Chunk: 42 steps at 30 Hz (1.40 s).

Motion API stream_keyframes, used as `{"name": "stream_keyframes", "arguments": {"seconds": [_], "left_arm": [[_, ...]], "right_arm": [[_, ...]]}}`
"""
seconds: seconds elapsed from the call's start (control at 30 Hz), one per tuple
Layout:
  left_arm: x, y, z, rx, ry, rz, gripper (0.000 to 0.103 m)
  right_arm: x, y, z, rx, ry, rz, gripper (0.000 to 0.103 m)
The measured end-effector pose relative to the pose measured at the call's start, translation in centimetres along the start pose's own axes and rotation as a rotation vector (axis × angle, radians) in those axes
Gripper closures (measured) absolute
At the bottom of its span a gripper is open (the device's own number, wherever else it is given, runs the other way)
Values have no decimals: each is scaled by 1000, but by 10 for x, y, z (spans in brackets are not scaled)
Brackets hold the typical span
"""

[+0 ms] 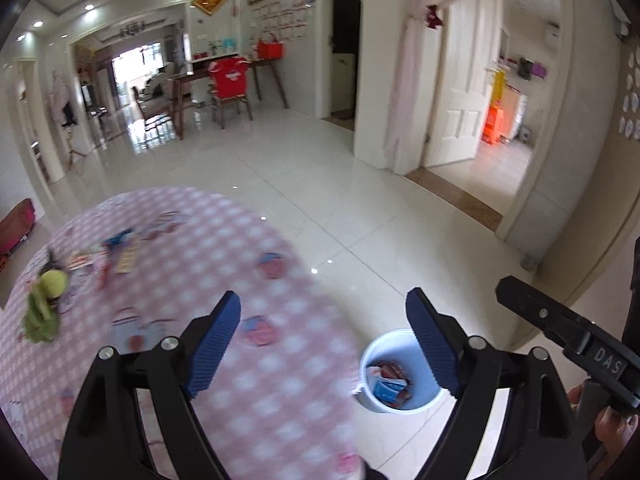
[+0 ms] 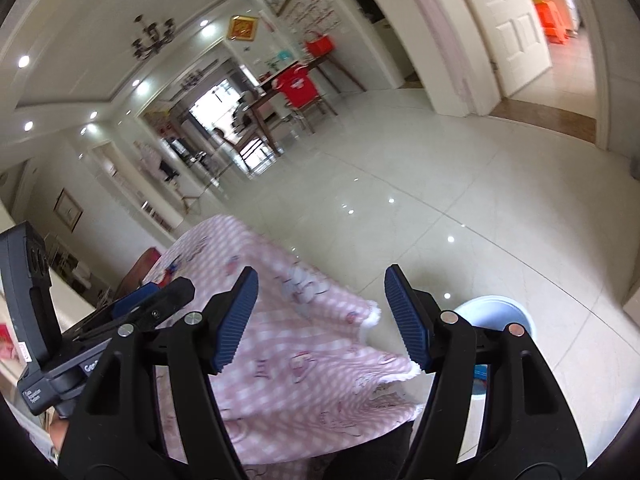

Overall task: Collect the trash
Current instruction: 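Grasp the green plush toy with the left tool while the right tool grasps a wrapper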

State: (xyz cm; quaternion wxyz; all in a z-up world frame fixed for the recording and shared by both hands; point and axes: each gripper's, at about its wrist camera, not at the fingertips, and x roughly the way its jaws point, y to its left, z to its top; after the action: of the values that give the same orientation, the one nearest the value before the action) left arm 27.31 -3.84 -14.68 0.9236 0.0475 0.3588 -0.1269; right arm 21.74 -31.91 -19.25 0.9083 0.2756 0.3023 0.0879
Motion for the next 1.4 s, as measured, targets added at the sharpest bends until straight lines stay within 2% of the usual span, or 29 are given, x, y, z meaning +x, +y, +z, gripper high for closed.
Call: {"name": "stream_keyframes", "arguments": {"seconds": [0.33,0.4,0.53,0.7,0.87,0.93,0.97,1.0,1.03,1.1,1.13,1.2,1.27,1.33,1.4], "left_arm": [[-44,168,-21,-235,-27,190,20],[-46,206,-26,-292,-23,233,20],[-41,264,-36,-381,7,267,20],[-14,299,-39,-432,62,265,20],[7,310,-39,-437,91,245,20],[9,311,-41,-438,91,248,21],[9,311,-40,-436,85,248,28],[11,312,-39,-437,85,242,39],[13,314,-39,-440,88,224,45],[19,317,-40,-447,98,198,64],[20,317,-40,-443,100,206,70],[18,314,-42,-417,97,242,93],[14,314,-41,-417,87,242,93],[6,313,-40,-424,67,235,94],[-5,309,-38,-417,41,231,94]], "right_arm": [[67,131,-20,-203,125,112,38],[86,156,-24,-238,153,126,38],[118,191,-35,-288,194,139,38],[164,233,-46,-348,246,148,38],[204,266,-49,-403,288,151,38],[222,278,-52,-427,311,150,43],[230,284,-55,-439,320,145,44],[235,287,-55,-446,326,137,45],[242,290,-57,-453,333,125,47],[258,295,-59,-459,357,110,53],[262,297,-59,-462,362,107,57],[271,299,-61,-473,374,84,68],[277,299,-60,-473,396,90,88],[274,298,-59,-484,393,93,97],[267,295,-56,-476,384,108,99]]}}
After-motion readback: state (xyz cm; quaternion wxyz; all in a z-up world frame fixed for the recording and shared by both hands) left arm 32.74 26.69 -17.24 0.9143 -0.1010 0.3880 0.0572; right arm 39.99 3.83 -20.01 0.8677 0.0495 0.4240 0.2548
